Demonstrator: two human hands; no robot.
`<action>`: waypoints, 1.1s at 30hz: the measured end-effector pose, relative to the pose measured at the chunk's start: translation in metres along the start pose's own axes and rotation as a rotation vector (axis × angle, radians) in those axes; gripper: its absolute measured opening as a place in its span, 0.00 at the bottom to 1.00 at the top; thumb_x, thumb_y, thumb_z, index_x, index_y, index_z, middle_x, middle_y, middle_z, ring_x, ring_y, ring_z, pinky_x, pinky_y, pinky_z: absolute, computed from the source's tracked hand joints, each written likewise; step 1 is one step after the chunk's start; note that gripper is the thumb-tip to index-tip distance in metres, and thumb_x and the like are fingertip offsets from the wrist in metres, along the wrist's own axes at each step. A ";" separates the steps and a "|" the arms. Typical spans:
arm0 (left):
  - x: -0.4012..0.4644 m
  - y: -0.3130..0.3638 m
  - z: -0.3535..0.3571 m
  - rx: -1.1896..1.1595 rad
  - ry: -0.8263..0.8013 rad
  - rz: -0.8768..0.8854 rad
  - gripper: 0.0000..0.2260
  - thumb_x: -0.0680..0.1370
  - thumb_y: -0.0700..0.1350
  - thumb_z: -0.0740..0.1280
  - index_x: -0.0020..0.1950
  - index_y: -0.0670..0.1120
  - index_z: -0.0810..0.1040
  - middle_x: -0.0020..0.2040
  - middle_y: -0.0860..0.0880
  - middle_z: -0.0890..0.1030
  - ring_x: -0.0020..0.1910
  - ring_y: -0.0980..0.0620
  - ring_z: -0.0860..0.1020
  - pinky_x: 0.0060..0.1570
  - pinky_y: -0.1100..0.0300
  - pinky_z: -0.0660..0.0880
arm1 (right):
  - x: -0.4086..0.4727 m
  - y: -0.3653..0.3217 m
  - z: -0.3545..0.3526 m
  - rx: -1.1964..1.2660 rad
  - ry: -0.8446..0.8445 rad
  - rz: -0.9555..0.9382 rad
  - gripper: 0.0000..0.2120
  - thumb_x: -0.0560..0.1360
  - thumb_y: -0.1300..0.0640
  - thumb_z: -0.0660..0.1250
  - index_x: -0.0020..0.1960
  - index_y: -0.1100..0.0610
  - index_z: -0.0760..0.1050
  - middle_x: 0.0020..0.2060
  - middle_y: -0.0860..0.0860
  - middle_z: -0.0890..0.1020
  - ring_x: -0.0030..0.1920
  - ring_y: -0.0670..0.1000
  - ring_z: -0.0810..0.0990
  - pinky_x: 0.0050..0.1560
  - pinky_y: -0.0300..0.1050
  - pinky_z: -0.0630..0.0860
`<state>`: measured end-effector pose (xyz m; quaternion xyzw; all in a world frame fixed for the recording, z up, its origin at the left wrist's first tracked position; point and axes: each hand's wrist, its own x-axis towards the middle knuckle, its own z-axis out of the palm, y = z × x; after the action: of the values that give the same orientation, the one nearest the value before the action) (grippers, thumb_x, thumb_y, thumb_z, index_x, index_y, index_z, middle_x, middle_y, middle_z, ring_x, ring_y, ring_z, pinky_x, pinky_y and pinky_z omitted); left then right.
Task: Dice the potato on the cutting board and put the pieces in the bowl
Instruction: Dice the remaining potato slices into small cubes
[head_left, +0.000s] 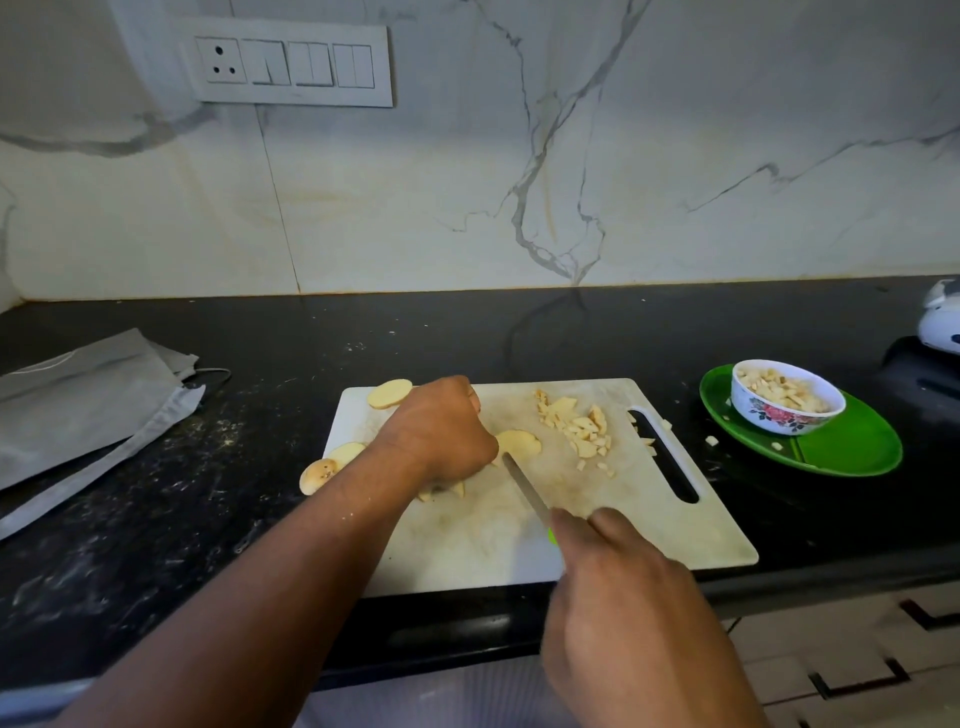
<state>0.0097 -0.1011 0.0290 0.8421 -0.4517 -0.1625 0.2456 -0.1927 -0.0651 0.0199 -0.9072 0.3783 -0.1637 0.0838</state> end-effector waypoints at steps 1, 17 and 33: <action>0.000 0.000 0.000 -0.003 -0.002 -0.002 0.16 0.76 0.44 0.76 0.59 0.51 0.74 0.46 0.53 0.76 0.44 0.50 0.80 0.40 0.60 0.80 | -0.005 0.002 -0.003 0.006 -0.008 0.010 0.27 0.78 0.51 0.58 0.76 0.44 0.57 0.57 0.42 0.66 0.58 0.48 0.77 0.45 0.38 0.65; -0.003 0.003 -0.001 0.003 -0.021 0.003 0.19 0.76 0.43 0.76 0.62 0.53 0.71 0.48 0.52 0.76 0.47 0.50 0.80 0.40 0.61 0.79 | -0.007 0.002 0.000 0.056 0.014 0.013 0.26 0.78 0.51 0.57 0.75 0.44 0.58 0.56 0.41 0.67 0.56 0.47 0.77 0.48 0.37 0.70; 0.021 -0.049 -0.042 -0.306 0.273 0.145 0.07 0.77 0.41 0.75 0.50 0.53 0.85 0.43 0.54 0.86 0.45 0.57 0.84 0.51 0.61 0.79 | 0.094 0.031 0.020 0.136 0.124 0.242 0.22 0.66 0.33 0.73 0.40 0.52 0.72 0.33 0.45 0.74 0.34 0.46 0.74 0.26 0.38 0.59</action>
<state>0.0754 -0.0845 0.0351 0.7744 -0.4439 -0.0958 0.4406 -0.1443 -0.1536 0.0147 -0.8354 0.4772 -0.2335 0.1405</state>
